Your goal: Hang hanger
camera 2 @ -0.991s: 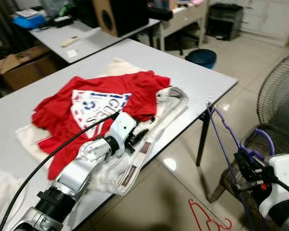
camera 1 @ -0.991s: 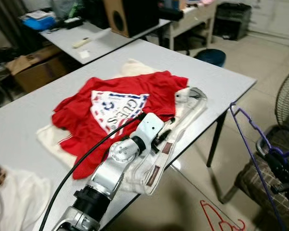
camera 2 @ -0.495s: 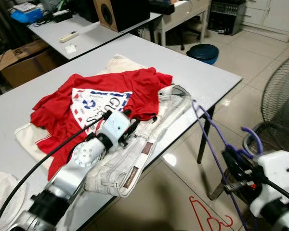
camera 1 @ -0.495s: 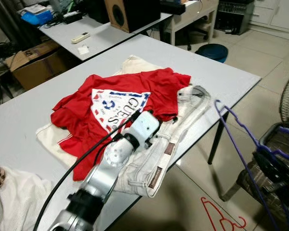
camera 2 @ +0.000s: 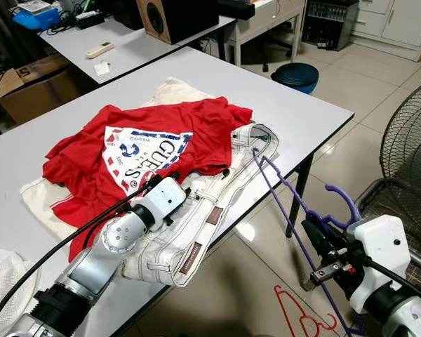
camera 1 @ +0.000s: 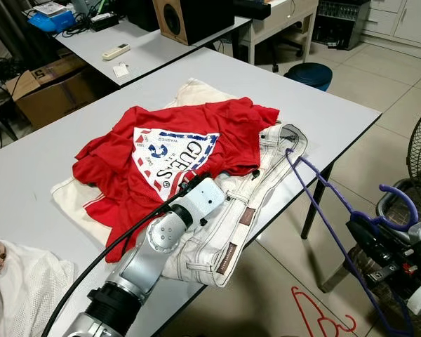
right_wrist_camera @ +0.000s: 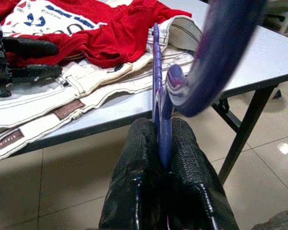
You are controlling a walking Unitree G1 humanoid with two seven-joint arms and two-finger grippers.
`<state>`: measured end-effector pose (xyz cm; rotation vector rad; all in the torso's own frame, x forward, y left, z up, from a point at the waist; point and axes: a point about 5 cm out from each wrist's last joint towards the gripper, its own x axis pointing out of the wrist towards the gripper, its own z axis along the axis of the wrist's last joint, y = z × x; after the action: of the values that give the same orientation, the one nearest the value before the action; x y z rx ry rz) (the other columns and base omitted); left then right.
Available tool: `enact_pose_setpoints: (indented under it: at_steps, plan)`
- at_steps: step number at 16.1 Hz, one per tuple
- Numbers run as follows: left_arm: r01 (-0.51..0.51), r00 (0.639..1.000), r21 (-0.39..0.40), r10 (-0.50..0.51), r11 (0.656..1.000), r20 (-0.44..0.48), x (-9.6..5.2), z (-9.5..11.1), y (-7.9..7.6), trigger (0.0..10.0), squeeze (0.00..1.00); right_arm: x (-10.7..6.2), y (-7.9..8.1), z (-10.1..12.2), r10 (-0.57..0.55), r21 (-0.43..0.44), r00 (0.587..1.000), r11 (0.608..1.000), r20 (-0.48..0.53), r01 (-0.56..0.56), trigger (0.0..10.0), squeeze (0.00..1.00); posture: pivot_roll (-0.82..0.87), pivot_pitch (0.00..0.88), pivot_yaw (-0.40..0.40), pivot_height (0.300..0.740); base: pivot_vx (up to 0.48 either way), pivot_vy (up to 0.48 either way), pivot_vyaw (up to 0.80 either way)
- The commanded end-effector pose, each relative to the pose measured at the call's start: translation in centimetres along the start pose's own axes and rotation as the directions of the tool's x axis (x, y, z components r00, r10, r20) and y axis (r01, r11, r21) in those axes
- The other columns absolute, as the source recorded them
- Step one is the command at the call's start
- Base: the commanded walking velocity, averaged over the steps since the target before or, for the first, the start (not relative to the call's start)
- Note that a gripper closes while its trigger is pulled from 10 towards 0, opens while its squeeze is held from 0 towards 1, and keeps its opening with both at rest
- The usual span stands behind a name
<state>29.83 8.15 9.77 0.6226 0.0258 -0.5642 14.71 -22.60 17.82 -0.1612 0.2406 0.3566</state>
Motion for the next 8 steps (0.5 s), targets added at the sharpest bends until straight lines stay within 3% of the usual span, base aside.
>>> enact_pose_setpoints:
  at_steps: [1, 3, 8]
  plan:
    - [-0.021, 0.999, 0.016, 0.022, 1.0, -0.038, -0.28, -0.73, 0.44, 4.5, 0.0, 0.07, 0.15, -0.02, 0.025, 0.005, 1.0, 1.0, 0.0, -0.025, 10.0, 0.0, -0.23, 0.092, 0.129, 0.74, 0.0, 0.0, 0.0]
    - [-0.024, 0.999, 0.013, 0.024, 1.0, -0.04, -0.42, -0.72, 0.41, 0.0, 0.0, 0.1, 0.13, 0.01, 0.029, 0.001, 1.0, 1.0, 0.001, -0.029, 10.0, 0.0, -0.23, 0.089, 0.127, 0.74, 0.0, 0.0, 0.0]
    - [-0.042, 0.997, 0.02, 0.043, 0.999, -0.056, -0.52, -0.92, 0.6, 0.0, 0.0, 0.01, -0.07, 0.03, 0.032, -0.005, 0.999, 0.999, 0.0, -0.032, 10.0, 0.0, -0.23, 0.088, 0.127, 0.74, 0.0, 0.0, 0.0]
